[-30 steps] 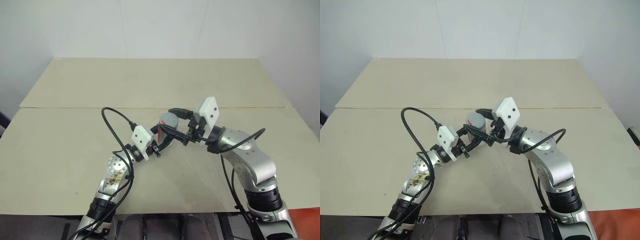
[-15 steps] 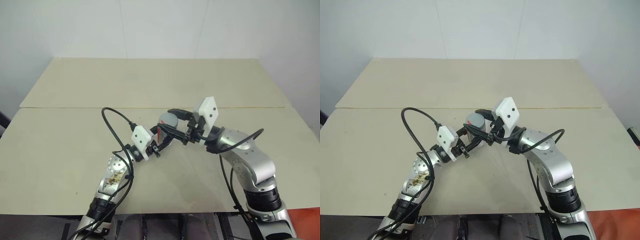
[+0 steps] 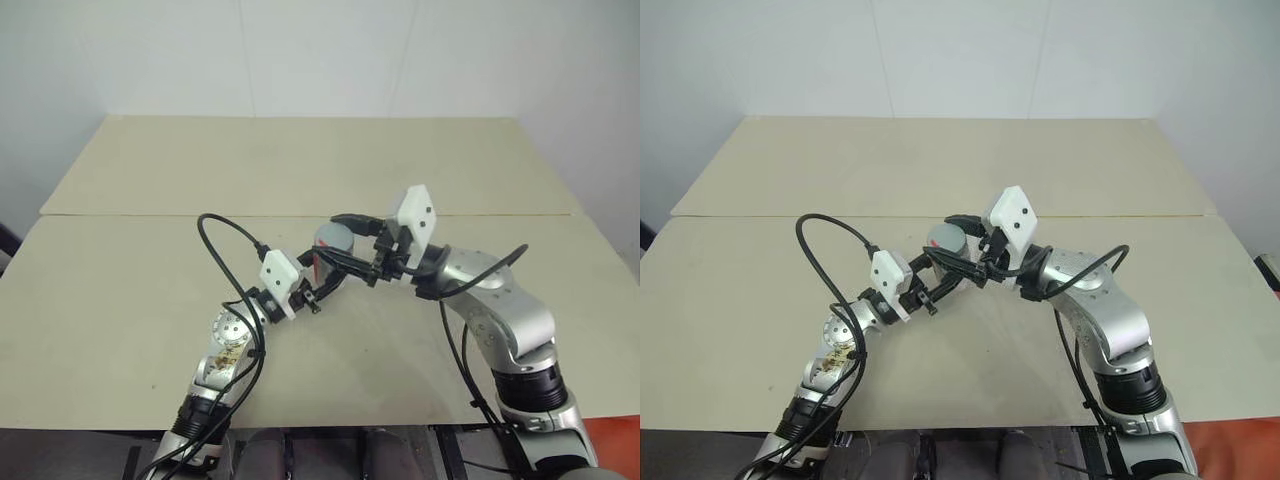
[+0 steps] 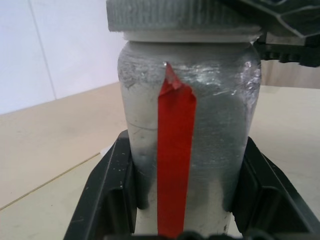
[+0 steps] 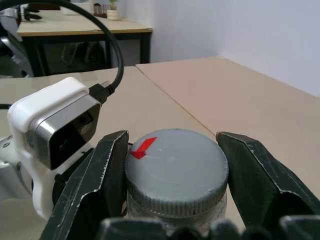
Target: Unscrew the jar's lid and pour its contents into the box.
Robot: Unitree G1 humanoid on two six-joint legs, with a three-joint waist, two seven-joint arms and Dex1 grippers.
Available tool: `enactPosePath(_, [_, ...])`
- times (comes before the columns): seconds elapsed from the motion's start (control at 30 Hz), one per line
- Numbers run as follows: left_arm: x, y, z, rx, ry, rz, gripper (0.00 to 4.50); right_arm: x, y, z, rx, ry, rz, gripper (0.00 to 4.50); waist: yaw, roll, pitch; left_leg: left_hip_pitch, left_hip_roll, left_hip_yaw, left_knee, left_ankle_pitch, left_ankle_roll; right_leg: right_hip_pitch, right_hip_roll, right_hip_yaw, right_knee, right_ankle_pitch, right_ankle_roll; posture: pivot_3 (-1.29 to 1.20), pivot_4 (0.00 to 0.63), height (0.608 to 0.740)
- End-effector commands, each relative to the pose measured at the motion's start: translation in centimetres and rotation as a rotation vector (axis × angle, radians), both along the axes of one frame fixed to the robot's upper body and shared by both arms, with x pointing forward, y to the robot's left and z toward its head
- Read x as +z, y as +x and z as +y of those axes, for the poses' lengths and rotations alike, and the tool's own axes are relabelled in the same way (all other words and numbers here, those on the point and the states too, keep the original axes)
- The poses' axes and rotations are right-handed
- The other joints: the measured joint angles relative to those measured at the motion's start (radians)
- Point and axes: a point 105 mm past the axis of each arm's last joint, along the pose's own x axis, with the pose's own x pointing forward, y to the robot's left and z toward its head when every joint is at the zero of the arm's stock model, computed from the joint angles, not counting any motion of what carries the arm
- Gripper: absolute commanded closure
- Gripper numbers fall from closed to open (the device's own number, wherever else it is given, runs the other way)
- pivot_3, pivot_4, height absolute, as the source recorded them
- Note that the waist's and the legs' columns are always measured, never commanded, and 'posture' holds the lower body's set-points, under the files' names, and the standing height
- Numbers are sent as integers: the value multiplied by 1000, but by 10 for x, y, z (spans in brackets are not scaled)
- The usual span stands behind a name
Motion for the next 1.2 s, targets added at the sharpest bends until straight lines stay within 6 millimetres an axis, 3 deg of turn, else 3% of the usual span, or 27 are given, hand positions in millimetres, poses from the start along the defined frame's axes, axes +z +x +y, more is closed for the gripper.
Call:
enactPosePath(0.03, [8, -8, -8, -79, -7, -27, 2490, 20, -11, 0, 146, 31, -111, 1598, -1, 0, 0, 0, 0, 0, 0, 0, 0, 0, 0, 0, 0, 0, 0, 0, 150, 740])
enactPosePath(0.37, [11, -13, -10, -176, -15, -26, 2490, 20, -5, -9, 524, -10, -106, 1598, -2, 0, 0, 1, 0, 0, 0, 0, 0, 0, 1, 0, 0, 0, 0, 0, 150, 740])
enactPosePath(0.57, [9, -16, -14, -184, -17, -26, 2490, 24, 5, -1, 627, 13, -18, 1598, -2, 0, 0, 1, 1, 0, 0, 1, -1, 0, 1, 0, 2, 0, 0, 0, 150, 740])
enactPosePath(0.83, [6, -19, -13, -159, -20, -21, 2490, 21, 25, 6, 535, 47, 100, 1598, 1, 0, 0, 0, 1, 0, 1, 1, -2, 0, 1, -1, 4, 0, 0, 0, 150, 740])
enactPosePath(0.93, [6, -19, -14, -157, -24, -18, 2490, 23, 27, 5, 490, 49, 20, 1598, 1, 0, 0, 0, 1, 0, 0, 1, -2, 0, 0, -1, 4, 0, 0, 0, 150, 740])
enactPosePath(1.1, [8, -18, -10, -133, -28, -21, 2490, 47, 31, -35, 271, 116, -137, 1598, 7, 0, 0, -2, 1, 0, 0, 1, -3, 0, 0, -2, 3, 0, 0, 0, 150, 740])
enactPosePath(1.2, [9, -18, -7, -113, -27, -25, 2490, 44, 26, -67, 99, 86, -178, 1598, 10, 0, 0, -2, 1, 0, 1, 2, -3, 0, -1, -2, 2, 0, 1, 0, 150, 740])
